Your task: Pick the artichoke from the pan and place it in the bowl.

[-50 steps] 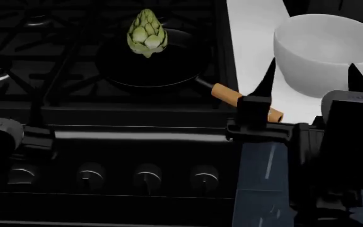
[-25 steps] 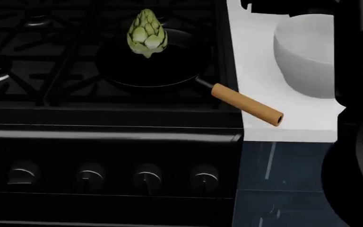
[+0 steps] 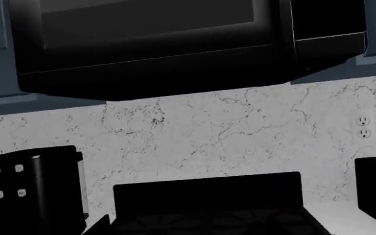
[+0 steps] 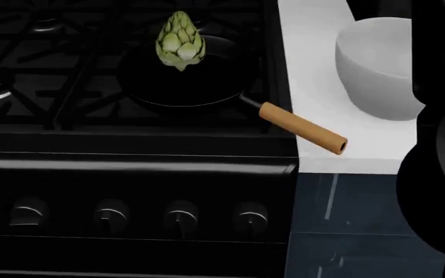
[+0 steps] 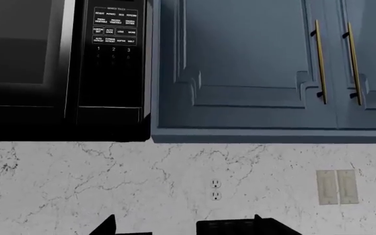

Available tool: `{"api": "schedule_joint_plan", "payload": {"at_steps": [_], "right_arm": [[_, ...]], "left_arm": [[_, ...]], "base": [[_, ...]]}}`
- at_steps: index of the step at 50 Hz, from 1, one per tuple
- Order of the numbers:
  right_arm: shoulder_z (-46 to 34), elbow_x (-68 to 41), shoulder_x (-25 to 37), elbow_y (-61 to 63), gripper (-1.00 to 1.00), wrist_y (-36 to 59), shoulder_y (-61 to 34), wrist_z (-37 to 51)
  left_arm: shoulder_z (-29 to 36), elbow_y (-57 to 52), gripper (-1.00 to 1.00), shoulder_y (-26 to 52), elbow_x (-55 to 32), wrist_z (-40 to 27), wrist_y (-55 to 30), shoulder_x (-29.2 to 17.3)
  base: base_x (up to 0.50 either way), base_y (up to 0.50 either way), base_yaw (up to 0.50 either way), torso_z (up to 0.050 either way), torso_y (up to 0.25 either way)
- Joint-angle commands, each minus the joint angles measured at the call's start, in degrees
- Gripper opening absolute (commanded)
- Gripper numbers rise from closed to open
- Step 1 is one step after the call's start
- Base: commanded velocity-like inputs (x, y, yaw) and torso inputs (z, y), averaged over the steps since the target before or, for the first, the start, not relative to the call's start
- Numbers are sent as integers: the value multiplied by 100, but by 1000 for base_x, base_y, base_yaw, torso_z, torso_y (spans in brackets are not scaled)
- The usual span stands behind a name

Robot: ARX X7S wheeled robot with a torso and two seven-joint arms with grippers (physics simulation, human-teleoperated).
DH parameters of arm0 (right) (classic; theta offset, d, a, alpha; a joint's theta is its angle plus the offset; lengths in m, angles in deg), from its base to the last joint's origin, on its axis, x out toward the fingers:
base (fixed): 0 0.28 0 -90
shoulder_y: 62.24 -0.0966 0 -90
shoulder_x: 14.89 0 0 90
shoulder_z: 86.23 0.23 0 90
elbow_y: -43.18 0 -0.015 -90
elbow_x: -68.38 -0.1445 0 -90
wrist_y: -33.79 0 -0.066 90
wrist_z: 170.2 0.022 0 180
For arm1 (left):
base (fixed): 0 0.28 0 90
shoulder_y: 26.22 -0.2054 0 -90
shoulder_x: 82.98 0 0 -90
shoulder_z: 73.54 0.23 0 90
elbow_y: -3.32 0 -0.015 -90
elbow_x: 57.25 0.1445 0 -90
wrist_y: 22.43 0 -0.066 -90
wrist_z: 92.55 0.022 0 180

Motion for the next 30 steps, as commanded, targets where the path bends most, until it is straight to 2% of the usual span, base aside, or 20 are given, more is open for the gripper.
{"api": "schedule_joint_plan", "payload": {"at_steps": [1, 6, 10, 30], "right_arm": [[-19, 81, -52, 39, 100, 8, -26, -128], [-42, 75, -37, 53, 100, -32, 40, -128], [-55, 63, -35, 35, 100, -21, 13, -113], [-96, 58, 35, -72, 100, -251, 183, -181]], "left_arm": [[-427, -201, 100, -57, -596, -311, -105, 108], [-565, -163, 100, -130, -815, -368, -105, 109], [-523, -120, 100, -138, -663, -267, -105, 109], [-509, -239, 100, -294, -1187, -720, -64, 71]], "base": [[0, 0, 0, 0, 0], [0, 0, 0, 0, 0], [0, 0, 0, 26, 0], [0, 0, 0, 43, 0]]}}
